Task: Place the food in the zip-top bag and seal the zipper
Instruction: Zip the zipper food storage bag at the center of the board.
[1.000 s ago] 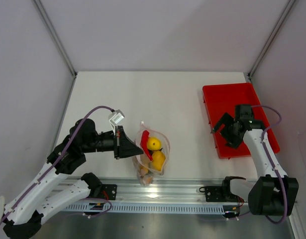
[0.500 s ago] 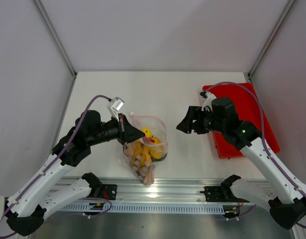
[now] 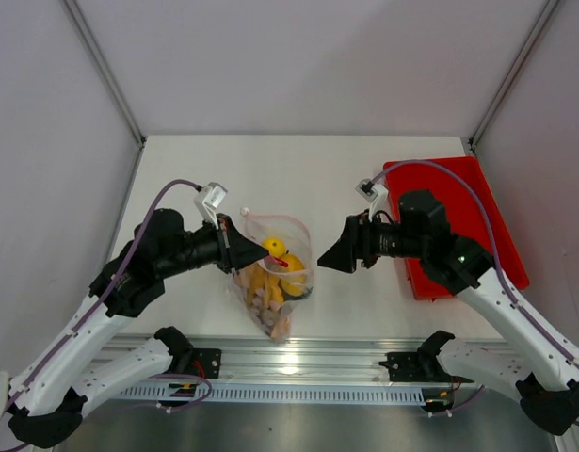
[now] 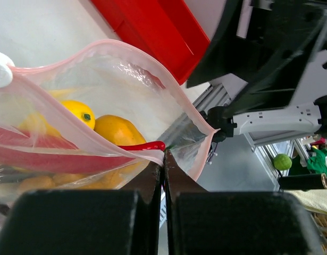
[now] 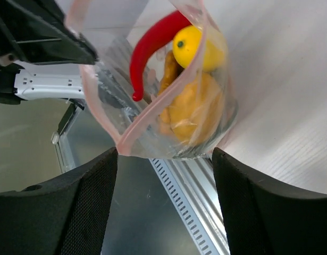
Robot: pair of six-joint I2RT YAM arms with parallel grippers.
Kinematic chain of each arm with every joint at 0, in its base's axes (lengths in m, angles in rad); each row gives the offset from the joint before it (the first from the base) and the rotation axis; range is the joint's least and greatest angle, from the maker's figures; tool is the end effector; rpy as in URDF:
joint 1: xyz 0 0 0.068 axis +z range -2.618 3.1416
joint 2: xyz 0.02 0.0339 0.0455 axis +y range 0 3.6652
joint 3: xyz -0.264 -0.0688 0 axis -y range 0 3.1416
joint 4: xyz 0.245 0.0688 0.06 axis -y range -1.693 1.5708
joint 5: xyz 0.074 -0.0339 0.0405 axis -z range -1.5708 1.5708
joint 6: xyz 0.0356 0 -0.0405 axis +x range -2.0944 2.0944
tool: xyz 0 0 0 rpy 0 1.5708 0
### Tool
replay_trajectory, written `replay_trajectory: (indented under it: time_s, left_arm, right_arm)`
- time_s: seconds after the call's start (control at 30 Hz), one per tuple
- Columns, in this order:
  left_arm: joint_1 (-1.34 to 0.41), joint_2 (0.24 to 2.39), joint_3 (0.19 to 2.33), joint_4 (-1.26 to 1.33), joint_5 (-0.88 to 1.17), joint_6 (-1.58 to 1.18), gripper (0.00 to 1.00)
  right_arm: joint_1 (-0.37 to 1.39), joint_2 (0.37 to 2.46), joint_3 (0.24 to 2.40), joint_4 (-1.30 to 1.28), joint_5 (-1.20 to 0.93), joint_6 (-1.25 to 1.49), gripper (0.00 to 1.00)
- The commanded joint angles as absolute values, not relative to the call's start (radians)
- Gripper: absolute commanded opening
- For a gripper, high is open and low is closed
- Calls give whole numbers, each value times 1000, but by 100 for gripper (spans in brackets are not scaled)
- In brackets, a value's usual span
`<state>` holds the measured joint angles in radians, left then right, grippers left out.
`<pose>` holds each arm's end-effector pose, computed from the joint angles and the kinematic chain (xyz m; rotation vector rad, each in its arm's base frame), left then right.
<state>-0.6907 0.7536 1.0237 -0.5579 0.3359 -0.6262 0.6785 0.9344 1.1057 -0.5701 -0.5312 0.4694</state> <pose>0.1087 -0.1051 0.3868 0.3196 2.0034 -1.1897 0.1372 0.1338 0.3861 -0.5972 2.0522 1.2385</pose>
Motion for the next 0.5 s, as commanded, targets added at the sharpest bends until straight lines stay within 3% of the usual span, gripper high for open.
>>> replay_trajectory:
  time_s: [0.0, 0.17, 0.47]
  left_arm:
    - [-684, 747, 1091, -528, 372, -592, 1]
    - [-684, 788, 1121, -569, 459, -545, 1]
    - [-684, 828, 1146, -589, 572, -509, 1]
  right_arm:
    - [686, 979, 1144, -561, -546, 465, 74]
    - [686, 1075, 1262, -600, -466, 434, 74]
    - [686, 1318, 1485, -703, -529, 356, 72]
